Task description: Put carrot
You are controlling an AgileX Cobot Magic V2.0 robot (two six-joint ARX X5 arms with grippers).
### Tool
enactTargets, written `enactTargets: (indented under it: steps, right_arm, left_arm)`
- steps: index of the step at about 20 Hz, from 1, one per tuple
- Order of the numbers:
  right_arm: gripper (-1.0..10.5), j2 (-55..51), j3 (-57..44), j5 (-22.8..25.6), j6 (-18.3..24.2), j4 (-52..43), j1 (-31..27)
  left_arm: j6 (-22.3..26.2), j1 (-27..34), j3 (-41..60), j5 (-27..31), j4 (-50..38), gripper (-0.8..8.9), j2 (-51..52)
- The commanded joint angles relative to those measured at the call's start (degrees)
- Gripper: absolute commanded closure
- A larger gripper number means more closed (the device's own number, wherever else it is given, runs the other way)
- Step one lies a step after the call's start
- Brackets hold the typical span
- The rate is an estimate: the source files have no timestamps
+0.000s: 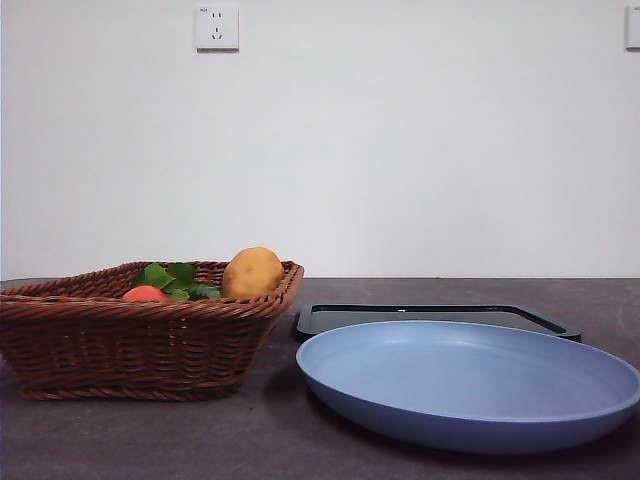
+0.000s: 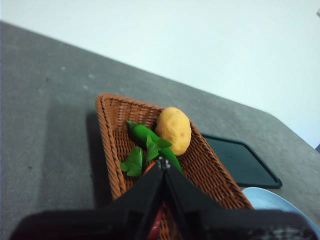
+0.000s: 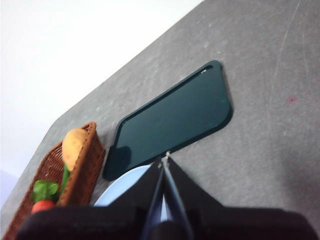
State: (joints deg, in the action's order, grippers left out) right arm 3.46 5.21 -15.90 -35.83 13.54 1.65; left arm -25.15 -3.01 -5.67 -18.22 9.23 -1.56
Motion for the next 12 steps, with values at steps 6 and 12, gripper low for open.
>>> enactTargets:
  steps: [6, 12]
  right_arm:
    - [9.4, 8.24, 14.56, -3.56, 2.29, 9.97, 0.09]
    - [9.4, 18.4, 25.59, -3.58, 9.16, 16.28, 0.09]
  left_arm:
    - [2.32, 0.11, -12.2, -2.62, 8.17, 8.06, -9.51]
    - [4.68, 0.09, -20.61, -8.52, 9.2, 8.06, -20.55]
